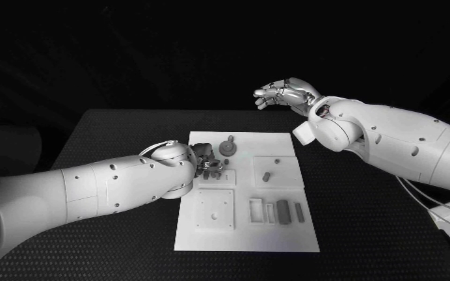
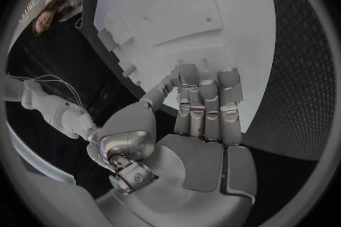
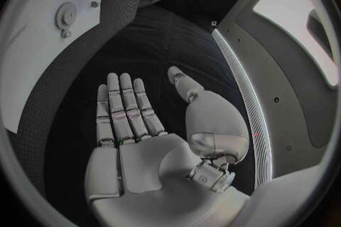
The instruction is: Assemble the parts on the task board
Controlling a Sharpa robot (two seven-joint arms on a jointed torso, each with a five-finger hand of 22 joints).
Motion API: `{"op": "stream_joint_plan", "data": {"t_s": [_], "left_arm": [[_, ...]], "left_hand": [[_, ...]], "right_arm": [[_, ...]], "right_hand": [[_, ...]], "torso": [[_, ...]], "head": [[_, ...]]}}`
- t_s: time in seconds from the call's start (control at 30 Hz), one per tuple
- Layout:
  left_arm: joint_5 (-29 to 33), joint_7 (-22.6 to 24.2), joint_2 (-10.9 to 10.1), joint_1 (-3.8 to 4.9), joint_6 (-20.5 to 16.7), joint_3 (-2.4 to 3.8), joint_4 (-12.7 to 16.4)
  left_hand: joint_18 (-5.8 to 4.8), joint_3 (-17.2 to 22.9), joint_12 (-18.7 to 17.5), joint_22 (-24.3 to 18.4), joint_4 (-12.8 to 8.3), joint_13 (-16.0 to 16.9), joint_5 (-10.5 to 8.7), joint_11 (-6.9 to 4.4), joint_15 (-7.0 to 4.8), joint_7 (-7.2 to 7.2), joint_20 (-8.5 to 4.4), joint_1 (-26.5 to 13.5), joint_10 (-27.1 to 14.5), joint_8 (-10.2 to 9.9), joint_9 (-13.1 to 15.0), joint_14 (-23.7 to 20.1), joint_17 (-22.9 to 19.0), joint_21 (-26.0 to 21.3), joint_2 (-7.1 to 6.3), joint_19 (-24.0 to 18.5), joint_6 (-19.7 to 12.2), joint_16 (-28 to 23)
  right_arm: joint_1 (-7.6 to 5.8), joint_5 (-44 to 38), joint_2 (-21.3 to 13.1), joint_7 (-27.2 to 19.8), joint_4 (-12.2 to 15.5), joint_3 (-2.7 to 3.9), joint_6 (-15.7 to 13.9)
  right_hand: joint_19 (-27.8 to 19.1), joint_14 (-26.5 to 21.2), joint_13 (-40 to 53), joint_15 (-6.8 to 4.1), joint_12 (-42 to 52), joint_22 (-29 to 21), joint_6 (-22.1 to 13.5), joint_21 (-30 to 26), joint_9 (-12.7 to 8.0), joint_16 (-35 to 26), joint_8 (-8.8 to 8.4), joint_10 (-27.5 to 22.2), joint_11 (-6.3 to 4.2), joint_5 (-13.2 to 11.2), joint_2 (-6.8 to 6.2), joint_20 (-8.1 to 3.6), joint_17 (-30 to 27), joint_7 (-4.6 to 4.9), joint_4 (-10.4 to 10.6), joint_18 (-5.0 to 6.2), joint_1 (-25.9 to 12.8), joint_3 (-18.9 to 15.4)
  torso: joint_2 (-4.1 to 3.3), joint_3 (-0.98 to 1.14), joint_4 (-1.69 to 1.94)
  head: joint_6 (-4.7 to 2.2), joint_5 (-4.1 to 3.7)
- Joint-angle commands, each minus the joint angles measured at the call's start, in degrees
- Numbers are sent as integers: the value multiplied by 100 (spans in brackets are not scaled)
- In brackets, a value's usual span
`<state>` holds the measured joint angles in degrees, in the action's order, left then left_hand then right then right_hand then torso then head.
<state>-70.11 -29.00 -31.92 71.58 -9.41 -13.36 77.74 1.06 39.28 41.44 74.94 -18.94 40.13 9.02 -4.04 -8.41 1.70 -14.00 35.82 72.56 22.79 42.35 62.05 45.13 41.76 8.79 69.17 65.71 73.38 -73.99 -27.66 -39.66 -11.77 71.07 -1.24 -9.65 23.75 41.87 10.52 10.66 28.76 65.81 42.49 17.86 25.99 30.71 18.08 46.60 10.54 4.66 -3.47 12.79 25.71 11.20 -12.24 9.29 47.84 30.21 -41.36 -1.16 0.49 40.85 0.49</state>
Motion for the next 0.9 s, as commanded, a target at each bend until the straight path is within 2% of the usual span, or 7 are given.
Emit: {"op": "stream_joint_plan", "data": {"t_s": [0.03,0.37,0.5,0.63,0.77,0.9], "left_arm": [[-49,39,11,0,13,3,14],[-183,-22,20,-9,79,1,35],[-201,-55,16,-9,56,1,18],[-172,-69,18,-12,32,0,18],[-171,-70,17,-19,48,0,20],[-171,-43,11,-21,127,0,20]], "left_hand": [[204,615,11,107,213,-10,-8,-18,-130,-47,-98,57,-27,6,7,68,-8,17,6,-6,199,22],[192,604,0,98,219,-22,-90,0,-114,-28,-86,51,-60,-10,7,43,-48,-3,10,-30,161,15],[188,600,-2,95,218,-30,-217,9,-104,-19,-81,60,-80,-18,9,25,-78,-17,9,-46,141,22],[185,611,-20,98,221,-54,-473,25,-89,6,-71,100,-106,-63,-8,-10,-123,-33,11,-75,88,27],[187,607,-19,98,225,-59,-576,30,-87,22,-69,120,-105,-96,-24,-10,-138,-34,-5,-73,54,36],[188,598,-17,98,227,-62,-583,33,-86,28,-68,130,-104,-109,-30,-8,-146,-33,-42,-68,45,43]], "right_arm": [[3,47,6,-58,4,2,92],[3,48,-2,-58,6,2,89],[3,57,-5,-54,8,2,92],[3,62,-7,-55,8,1,92],[3,63,-5,-53,6,1,96],[5,67,-1,-52,-1,1,99]], "right_hand": [[3,42,-9,4,-35,6,-40,-39,-6,-32,37,39,-5,-12,19,18,9,98,23,-68,18,-16],[2,43,-21,4,-41,10,-39,-47,-14,-45,42,43,-5,-11,21,17,16,98,30,-67,23,-17],[1,43,-27,5,-43,12,-39,-52,-18,-52,44,44,-4,-12,19,18,20,99,35,-68,21,-21],[3,45,-37,6,-47,16,-42,-58,-26,-62,45,47,-4,-12,19,19,27,108,48,-68,14,-25],[3,45,-40,6,-48,17,-42,-60,-28,-65,45,47,-4,-12,19,19,28,109,51,-68,13,-27],[3,45,-48,7,-52,19,-48,-66,-35,-74,44,47,-3,-12,14,19,33,114,58,-67,11,-30]], "torso": [[1,-2,2],[0,-2,5],[0,-1,2],[0,-1,2],[-3,-1,-1],[-2,-1,-3]], "head": [[6,-1],[11,5],[16,10],[17,6],[22,6],[30,6]]}}
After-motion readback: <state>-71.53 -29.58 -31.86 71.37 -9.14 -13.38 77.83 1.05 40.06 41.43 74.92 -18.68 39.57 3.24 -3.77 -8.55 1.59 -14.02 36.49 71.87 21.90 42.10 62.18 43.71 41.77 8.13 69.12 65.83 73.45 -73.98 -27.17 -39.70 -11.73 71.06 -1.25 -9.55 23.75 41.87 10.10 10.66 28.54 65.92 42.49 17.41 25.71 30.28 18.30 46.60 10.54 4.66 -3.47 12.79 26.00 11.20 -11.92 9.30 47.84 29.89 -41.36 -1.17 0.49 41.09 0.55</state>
